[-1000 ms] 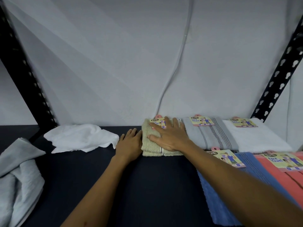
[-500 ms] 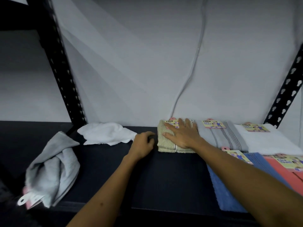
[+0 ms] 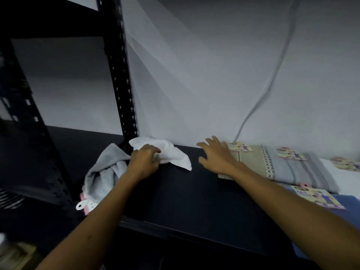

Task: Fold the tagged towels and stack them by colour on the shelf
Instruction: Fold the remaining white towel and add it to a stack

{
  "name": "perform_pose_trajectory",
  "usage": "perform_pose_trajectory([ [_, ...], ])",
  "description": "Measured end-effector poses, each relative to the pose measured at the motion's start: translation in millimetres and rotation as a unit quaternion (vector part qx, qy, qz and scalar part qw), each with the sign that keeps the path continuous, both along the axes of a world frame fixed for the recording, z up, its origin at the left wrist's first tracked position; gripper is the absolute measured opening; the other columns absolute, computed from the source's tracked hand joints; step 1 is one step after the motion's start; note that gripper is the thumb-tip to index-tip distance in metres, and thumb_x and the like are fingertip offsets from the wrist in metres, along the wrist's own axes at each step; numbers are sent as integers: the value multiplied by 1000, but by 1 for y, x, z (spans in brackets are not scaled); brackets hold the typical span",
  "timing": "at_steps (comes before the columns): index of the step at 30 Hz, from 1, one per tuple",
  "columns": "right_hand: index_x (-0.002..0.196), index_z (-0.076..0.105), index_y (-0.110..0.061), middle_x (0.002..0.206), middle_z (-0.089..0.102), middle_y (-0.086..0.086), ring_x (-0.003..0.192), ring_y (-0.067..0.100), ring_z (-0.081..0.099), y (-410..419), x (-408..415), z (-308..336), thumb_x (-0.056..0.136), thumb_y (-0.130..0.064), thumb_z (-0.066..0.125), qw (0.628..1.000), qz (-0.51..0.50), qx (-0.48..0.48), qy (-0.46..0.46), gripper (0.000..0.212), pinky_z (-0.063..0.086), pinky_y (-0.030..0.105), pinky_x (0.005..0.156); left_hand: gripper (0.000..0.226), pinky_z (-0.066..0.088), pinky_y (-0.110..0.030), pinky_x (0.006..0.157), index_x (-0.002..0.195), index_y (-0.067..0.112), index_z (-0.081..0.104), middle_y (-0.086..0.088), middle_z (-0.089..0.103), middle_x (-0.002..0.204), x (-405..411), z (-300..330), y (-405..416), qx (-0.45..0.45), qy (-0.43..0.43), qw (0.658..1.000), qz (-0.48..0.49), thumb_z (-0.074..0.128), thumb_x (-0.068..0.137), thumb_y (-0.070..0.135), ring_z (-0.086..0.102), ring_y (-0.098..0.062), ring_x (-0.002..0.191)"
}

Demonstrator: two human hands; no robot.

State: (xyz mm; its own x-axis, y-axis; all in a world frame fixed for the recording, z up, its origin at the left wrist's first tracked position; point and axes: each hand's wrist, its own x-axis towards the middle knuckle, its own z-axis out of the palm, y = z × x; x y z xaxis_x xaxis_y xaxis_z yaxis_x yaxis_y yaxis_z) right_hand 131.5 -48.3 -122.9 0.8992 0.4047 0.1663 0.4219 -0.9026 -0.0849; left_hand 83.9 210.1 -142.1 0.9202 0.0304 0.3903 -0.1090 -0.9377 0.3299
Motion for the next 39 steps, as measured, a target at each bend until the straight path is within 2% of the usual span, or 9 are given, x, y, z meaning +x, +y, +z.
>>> perform_pose_trajectory([
  [4,150,32,-25,146,41,5,136,27,31,53,5,-14,94,-38,51,992,85,80,41,61,33,47,109,46,12,-69,110,138,28,48,-7,35,151,-18,6,33,115,129,977,125,52,93,36,13,-33,146],
  [6,153,26,-26,154,30,8,140,27,26,77,7,-20,96,-40,52,987,109,101,59,64,30,45,113,55,7,-71,110,147,33,34,-8,19,158,-29,-2,48,108,186,967,140,47,95,46,3,-37,147],
  [10,155,16,-34,163,6,7,148,29,9,112,12,-37,99,-45,46,985,117,92,89,64,21,48,118,58,10,-63,113,151,36,28,-3,10,162,-43,-21,59,145,182,963,133,34,97,57,3,-33,148],
  [19,143,45,-39,142,49,-4,130,26,39,98,-2,-56,101,-31,47,985,80,150,15,43,36,42,107,71,5,-58,117,155,20,13,-5,22,159,-23,-28,46,116,134,980,94,38,96,49,2,-31,150],
  [25,137,54,-36,134,55,-7,126,22,43,66,-38,-63,98,-23,53,976,66,209,11,41,39,41,104,63,8,-59,115,154,27,20,-1,36,155,-7,-26,34,140,112,982,59,36,96,45,11,-32,149],
  [30,110,70,-23,114,64,-9,110,18,52,47,-54,-66,86,-10,58,962,66,266,-10,29,45,37,94,46,16,-63,112,139,27,50,-2,63,124,-12,-31,21,185,15,982,33,49,93,32,38,-28,137],
  [33,82,64,-6,88,65,3,87,25,58,47,-57,-61,70,-1,55,944,47,318,-74,16,50,36,79,40,26,-59,109,128,28,60,1,65,113,-18,-29,14,138,8,990,10,52,89,25,46,-23,128],
  [36,84,67,-8,87,67,3,85,21,60,41,-62,-61,69,2,53,937,47,341,-64,23,52,36,77,40,28,-51,106,113,28,67,0,62,117,-22,-26,12,9,27,999,-29,47,84,10,49,-21,123],
  [39,88,70,-16,86,68,-5,80,12,62,31,-71,-57,74,5,54,930,31,365,16,30,54,31,71,41,23,-54,112,105,28,65,-11,48,143,-23,-18,15,-55,71,995,-41,44,78,5,44,-28,134],
])
